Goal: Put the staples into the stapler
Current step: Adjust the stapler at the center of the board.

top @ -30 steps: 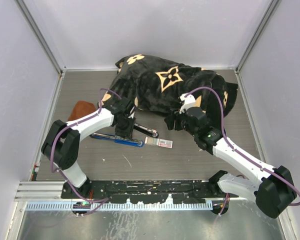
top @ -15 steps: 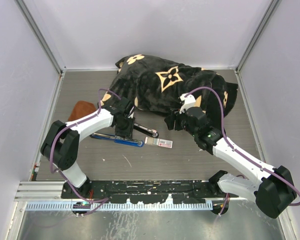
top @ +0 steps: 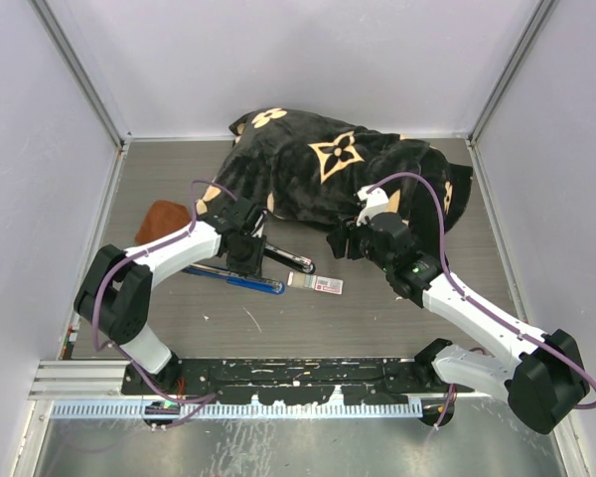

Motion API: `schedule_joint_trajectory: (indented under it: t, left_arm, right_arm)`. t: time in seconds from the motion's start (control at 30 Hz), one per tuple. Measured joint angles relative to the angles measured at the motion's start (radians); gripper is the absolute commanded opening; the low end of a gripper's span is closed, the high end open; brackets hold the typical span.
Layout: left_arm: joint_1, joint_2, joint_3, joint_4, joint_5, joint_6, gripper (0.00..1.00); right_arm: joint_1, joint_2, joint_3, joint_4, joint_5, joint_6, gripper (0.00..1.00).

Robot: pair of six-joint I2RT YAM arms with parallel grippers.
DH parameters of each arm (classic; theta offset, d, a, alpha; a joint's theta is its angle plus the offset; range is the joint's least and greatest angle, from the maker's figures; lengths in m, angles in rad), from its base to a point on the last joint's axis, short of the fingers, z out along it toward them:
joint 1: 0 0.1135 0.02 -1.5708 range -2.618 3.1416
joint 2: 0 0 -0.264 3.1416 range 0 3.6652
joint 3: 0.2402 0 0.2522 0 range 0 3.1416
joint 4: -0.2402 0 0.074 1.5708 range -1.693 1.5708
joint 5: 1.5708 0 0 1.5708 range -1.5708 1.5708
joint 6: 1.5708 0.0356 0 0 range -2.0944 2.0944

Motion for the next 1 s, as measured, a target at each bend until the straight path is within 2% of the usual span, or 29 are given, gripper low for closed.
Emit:
schedule_joint_trajectory:
  t: [0.43, 1.0]
  left_arm:
    - [0.000, -0.011, -0.011, -0.002, 0.002, 0.015, 0.31]
    - [-0.001, -0.031, -0.028, -0.045, 0.060, 0.179, 0.30]
  right_arm:
    - [0.000, 0.000, 0.000, 0.000, -0.001, 0.003, 0.62]
    - [0.000, 0.000, 0.000, 0.000, -0.005, 0.003, 0.62]
